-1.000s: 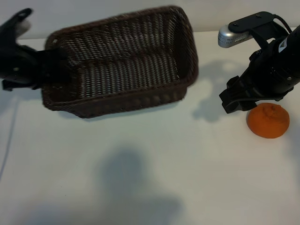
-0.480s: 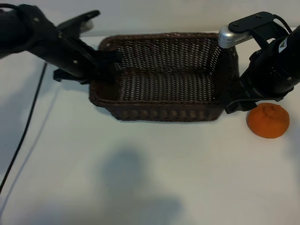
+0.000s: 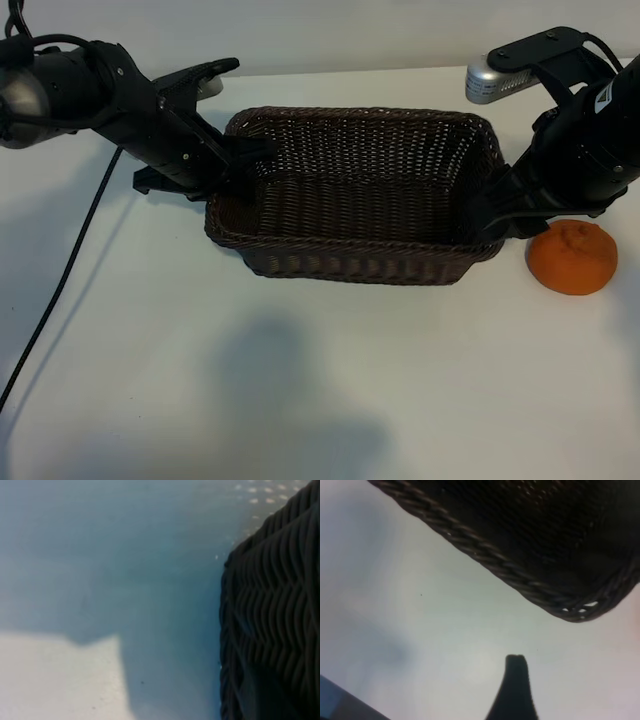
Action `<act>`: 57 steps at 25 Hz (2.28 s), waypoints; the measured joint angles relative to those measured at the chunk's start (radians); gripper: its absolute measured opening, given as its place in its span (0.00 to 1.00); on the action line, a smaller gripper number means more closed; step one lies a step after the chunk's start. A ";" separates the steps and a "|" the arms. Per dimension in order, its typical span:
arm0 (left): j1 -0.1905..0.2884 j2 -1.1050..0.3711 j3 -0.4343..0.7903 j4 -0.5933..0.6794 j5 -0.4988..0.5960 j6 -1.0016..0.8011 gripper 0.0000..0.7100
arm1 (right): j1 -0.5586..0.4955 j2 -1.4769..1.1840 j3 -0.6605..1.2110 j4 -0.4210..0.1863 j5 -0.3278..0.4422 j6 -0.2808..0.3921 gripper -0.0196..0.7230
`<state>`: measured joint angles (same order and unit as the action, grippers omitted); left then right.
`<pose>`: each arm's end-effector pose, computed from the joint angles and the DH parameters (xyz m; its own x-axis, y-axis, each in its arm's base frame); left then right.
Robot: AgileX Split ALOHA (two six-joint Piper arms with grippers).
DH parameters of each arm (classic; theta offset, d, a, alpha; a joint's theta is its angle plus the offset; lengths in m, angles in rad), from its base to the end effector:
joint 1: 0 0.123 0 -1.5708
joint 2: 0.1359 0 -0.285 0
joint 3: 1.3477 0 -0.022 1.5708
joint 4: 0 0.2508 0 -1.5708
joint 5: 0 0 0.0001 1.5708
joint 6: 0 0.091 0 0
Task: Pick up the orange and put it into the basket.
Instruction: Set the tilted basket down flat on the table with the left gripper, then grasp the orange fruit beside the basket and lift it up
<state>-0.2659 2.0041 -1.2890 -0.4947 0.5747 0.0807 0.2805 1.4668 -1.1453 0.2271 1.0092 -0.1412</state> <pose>0.3852 -0.1293 0.1534 -0.9478 -0.0800 -0.3086 0.0387 0.9319 -0.3605 0.2717 0.0963 0.2868 -0.8998 -0.2784 -0.3359 -0.3496 0.9207 0.1734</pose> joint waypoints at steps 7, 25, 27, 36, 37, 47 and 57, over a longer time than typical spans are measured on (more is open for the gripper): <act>0.000 0.000 0.000 0.001 -0.016 0.000 0.21 | 0.000 0.000 0.000 0.000 0.001 0.000 0.80; 0.000 -0.091 -0.008 0.025 0.050 -0.019 0.97 | 0.000 0.000 0.000 0.000 0.001 0.001 0.80; 0.003 -0.129 -0.008 0.042 0.080 -0.028 0.95 | 0.000 0.000 0.000 0.000 0.001 0.001 0.80; 0.016 -0.280 -0.009 0.191 0.123 -0.128 0.89 | 0.000 0.000 0.000 0.000 0.001 0.001 0.80; 0.022 -0.284 -0.009 0.203 0.127 -0.132 0.89 | 0.000 0.000 0.000 0.000 0.001 0.001 0.80; 0.218 -0.357 -0.031 0.338 0.329 -0.105 0.85 | 0.000 0.000 0.000 0.000 -0.008 0.001 0.80; 0.501 -0.529 -0.035 0.330 0.408 0.016 0.84 | 0.000 0.000 0.000 0.000 -0.018 0.001 0.80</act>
<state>0.2350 1.4753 -1.3235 -0.1644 0.9830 0.0965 0.2805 1.4668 -1.1453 0.2271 0.9914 -0.1405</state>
